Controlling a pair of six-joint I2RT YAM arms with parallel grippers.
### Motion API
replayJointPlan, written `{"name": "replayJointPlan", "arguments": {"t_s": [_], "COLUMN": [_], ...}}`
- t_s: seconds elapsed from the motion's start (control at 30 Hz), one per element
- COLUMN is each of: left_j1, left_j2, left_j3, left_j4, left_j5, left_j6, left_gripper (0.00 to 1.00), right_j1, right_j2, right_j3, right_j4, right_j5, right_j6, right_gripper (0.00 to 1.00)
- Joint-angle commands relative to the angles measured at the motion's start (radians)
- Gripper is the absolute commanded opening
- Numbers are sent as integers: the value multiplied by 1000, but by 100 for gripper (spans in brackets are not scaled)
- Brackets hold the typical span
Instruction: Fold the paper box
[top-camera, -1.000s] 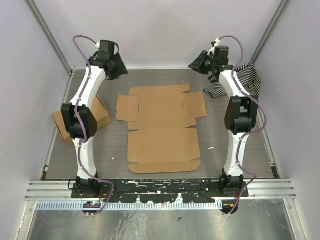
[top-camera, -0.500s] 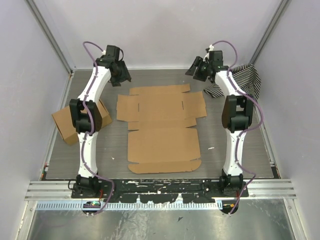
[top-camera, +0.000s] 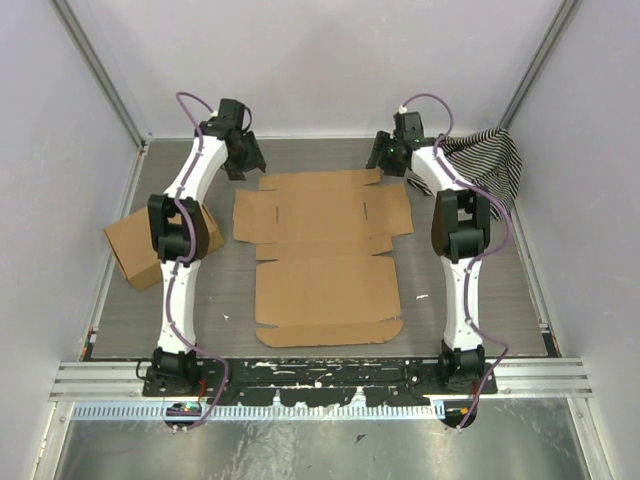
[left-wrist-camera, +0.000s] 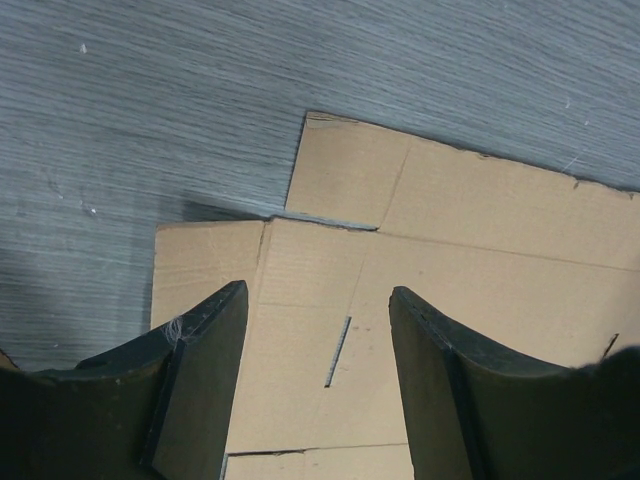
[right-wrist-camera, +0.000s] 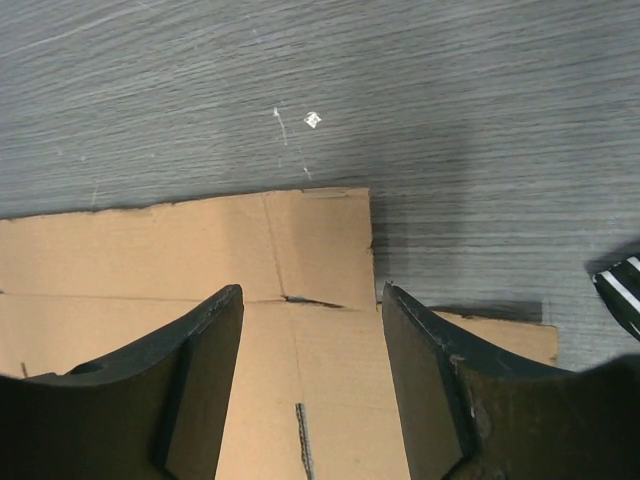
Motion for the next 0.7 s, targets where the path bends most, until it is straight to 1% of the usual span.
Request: {"name": "replayJointPlan", "arguments": {"t_s": [0.0, 0.17, 0.27, 0.37, 0.5, 0.57, 0.67], "left_j1": [-1, 0, 0, 0, 0, 0, -1], "left_j2": [32, 49, 56, 60, 63, 65, 65], "left_j3": [17, 35, 44, 50, 51, 51, 44], "left_j4": [13, 11, 14, 14, 12, 8, 5], "left_j5": [17, 19, 18, 18, 19, 21, 25], "left_j6": [7, 10, 11, 10, 10, 8, 8], "left_gripper": [66, 65, 65, 65, 65, 65, 65], "right_j1": [8, 11, 11, 11, 11, 11, 12], "right_j2": [19, 47, 53, 48, 51, 51, 54], "right_j3": [54, 59, 52, 34, 40, 43, 38], "right_j4": [7, 12, 27, 66, 78, 78, 76], "right_j5": [105, 129, 109, 66, 4, -12, -15], "right_j6": [-37, -66, -68, -64, -55, -51, -48], "right_gripper": [63, 63, 62, 60, 55, 52, 50]}}
